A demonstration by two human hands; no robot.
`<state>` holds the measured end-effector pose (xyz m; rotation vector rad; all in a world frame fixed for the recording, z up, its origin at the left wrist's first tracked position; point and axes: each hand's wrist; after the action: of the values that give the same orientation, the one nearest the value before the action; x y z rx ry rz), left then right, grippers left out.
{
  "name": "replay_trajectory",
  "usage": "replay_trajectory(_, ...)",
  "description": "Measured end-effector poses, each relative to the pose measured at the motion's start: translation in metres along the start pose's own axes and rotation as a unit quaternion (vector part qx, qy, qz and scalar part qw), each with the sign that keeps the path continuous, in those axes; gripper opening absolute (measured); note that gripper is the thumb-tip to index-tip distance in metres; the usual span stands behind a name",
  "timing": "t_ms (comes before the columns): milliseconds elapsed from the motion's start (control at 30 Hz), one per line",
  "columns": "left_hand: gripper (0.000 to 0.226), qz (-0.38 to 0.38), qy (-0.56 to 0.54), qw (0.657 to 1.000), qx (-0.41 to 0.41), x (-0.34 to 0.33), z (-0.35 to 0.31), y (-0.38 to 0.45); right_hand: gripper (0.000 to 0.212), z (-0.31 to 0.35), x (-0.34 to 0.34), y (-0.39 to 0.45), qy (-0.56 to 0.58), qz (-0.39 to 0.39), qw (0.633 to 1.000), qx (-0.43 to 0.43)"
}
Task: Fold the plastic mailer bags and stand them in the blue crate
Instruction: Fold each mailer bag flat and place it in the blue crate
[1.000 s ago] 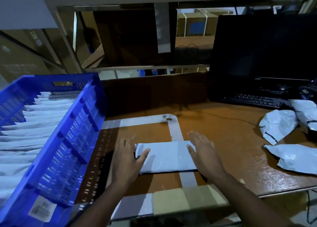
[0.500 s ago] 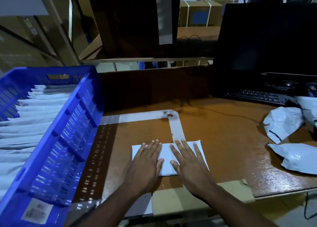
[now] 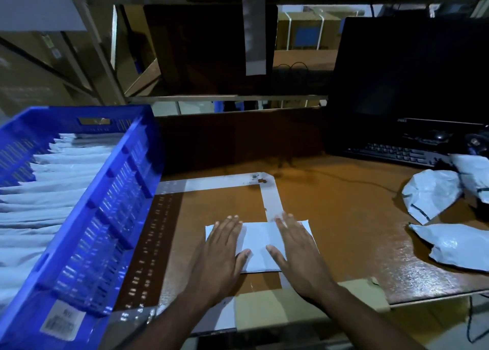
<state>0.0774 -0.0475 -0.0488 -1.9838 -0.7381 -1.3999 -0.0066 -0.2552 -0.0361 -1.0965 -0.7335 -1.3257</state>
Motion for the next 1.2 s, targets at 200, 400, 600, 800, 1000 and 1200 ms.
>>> replay_trajectory(200, 0.087, 0.026, -0.002, 1.0, 0.014, -0.008, 0.011, -0.018, 0.089, -0.012, -0.002, -0.018, -0.055, 0.031, 0.997, -0.05)
replay_trajectory(400, 0.091, 0.038, 0.029, 0.999, 0.007, -0.001, 0.018, -0.002, 0.085, -0.02, -0.002, -0.01, -0.085, 0.035, 0.994, -0.053)
replay_trajectory(600, 0.093, 0.028, 0.031, 0.999, -0.003, 0.0, 0.024, 0.005, 0.095, -0.02, -0.002, -0.003, -0.071, 0.043, 0.995, -0.061)
replay_trajectory(800, 0.073, -0.017, 0.037, 0.999, 0.005, 0.02, 0.0, 0.004, 0.085, -0.003, 0.019, 0.003, -0.112, 0.002, 0.994, -0.011)
replay_trajectory(1000, 0.06, 0.013, 0.072, 0.994, -0.078, -0.011, -0.008, -0.016, 0.057, 0.008, -0.018, 0.001, -0.127, 0.021, 0.988, 0.08)
replay_trajectory(1200, 0.069, 0.02, 0.079, 0.994, -0.074, -0.007, -0.004, -0.012, 0.058, 0.01, -0.019, 0.003, -0.162, 0.012, 0.985, 0.055)
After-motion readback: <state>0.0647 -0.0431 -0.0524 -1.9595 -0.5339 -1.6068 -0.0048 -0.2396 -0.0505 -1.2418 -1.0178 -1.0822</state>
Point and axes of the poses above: each hand's wrist, its own y-axis towards the middle knuckle, its own x-axis out of the back of the hand, z = x × y, and after that the axes turned 15 degrees about z, right-handed
